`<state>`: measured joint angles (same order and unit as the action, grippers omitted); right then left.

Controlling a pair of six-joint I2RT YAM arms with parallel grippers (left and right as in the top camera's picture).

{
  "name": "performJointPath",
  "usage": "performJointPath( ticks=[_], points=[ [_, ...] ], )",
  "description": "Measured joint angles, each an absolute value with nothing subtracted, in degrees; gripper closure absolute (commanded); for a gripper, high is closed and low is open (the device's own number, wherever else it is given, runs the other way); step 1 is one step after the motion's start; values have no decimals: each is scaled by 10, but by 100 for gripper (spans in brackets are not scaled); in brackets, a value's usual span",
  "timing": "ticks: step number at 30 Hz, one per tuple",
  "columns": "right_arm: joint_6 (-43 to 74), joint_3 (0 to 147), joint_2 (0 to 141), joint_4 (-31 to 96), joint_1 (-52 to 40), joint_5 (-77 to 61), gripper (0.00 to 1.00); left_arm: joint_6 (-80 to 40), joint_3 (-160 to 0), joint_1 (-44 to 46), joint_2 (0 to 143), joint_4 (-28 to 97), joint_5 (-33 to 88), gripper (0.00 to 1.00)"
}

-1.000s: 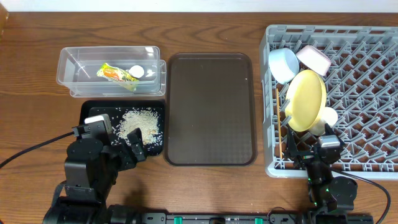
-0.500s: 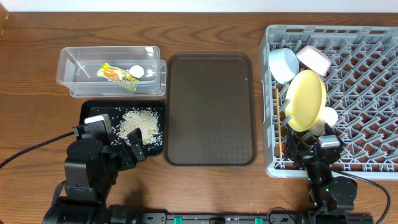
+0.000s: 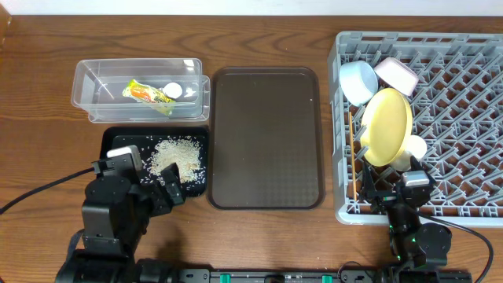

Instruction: Sort waste into correct bins and load items into the dishwasher rack

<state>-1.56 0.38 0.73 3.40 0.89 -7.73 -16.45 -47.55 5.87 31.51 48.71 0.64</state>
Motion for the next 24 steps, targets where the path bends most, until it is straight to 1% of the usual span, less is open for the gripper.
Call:
performJointPath(
  ticks=[3, 12, 19, 24],
  points=[
    [-16, 4, 7, 34, 9, -77, 1, -160, -422, 57, 279, 407, 4, 0],
    [-16, 4, 7, 34, 9, -77, 1, -153, -189, 56, 118, 165, 0, 0],
    [-16, 4, 7, 34, 9, -77, 1, -143, -80, 47, 24, 57, 0, 0],
    [-16, 4, 7, 34, 9, -77, 1, -110, -36, 42, 7, -2, 2, 0]
  ],
)
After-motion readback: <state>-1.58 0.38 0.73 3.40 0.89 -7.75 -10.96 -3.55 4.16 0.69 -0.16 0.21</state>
